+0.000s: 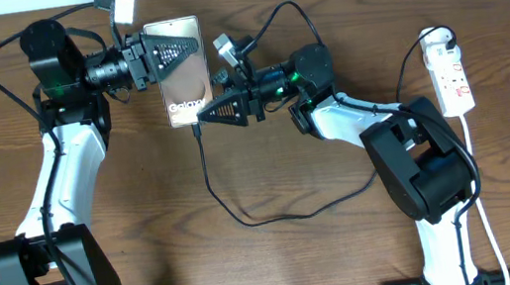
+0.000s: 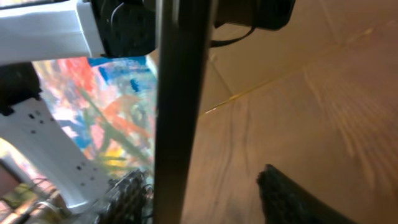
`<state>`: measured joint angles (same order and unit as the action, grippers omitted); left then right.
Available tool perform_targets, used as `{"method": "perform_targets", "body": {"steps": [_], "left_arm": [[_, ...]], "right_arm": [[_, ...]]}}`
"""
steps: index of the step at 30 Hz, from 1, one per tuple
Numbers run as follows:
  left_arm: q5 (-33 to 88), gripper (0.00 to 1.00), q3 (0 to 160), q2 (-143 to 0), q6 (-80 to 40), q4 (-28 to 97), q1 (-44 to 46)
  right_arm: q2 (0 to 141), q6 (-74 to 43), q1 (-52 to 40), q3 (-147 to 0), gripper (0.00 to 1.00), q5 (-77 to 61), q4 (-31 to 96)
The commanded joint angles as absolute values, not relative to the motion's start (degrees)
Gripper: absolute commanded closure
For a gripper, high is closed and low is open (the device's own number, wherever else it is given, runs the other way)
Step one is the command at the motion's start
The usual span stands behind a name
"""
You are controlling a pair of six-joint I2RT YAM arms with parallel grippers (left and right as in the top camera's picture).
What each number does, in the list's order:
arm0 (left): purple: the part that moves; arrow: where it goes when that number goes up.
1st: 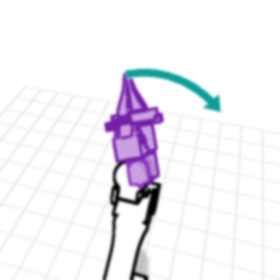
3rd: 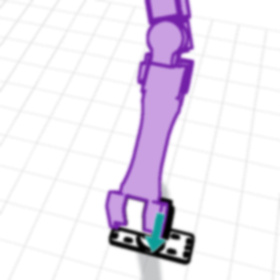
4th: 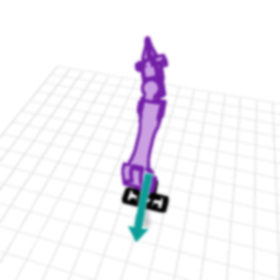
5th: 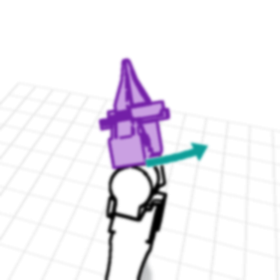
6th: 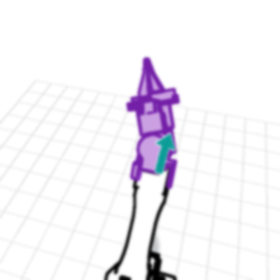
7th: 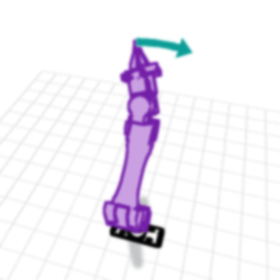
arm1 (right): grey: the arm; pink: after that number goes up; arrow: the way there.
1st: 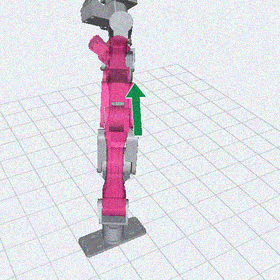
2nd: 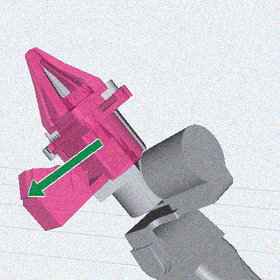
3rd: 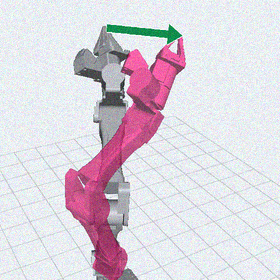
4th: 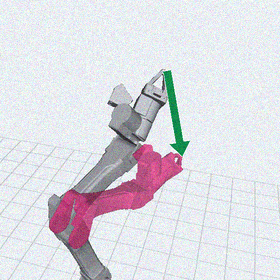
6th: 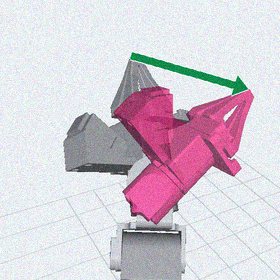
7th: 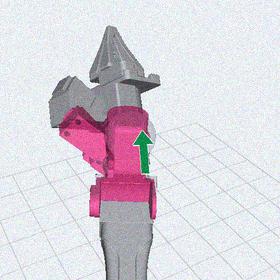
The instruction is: Plug charger to phone and switch on socket
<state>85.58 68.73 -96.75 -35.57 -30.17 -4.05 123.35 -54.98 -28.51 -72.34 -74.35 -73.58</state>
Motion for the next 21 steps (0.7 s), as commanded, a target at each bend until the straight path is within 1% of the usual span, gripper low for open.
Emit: {"method": "perform_targets", "body": {"steps": [1,6,7,21], "left_arm": [[87.2,0.93,68.8,-96.2,-34.3,-30.5,-3.9],[87.0,0.93,68.8,-96.2,-34.3,-30.5,-4.9],[87.0,0.93,68.8,-96.2,-34.3,-30.5,-5.3],[86.9,0.92,68.7,-96.2,-34.3,-25.7,-11.9]], "right_arm": [[122.5,-54.4,-28.2,-73.5,0.25,-73.4,-74.0],[122.5,-54.4,-28.2,-73.5,0.03,-73.7,-74.0],[122.5,-54.4,-28.2,-73.5,0.01,-73.9,-74.0],[122.5,-54.2,-26.1,-73.5,0.01,-72.2,-74.0]]}}
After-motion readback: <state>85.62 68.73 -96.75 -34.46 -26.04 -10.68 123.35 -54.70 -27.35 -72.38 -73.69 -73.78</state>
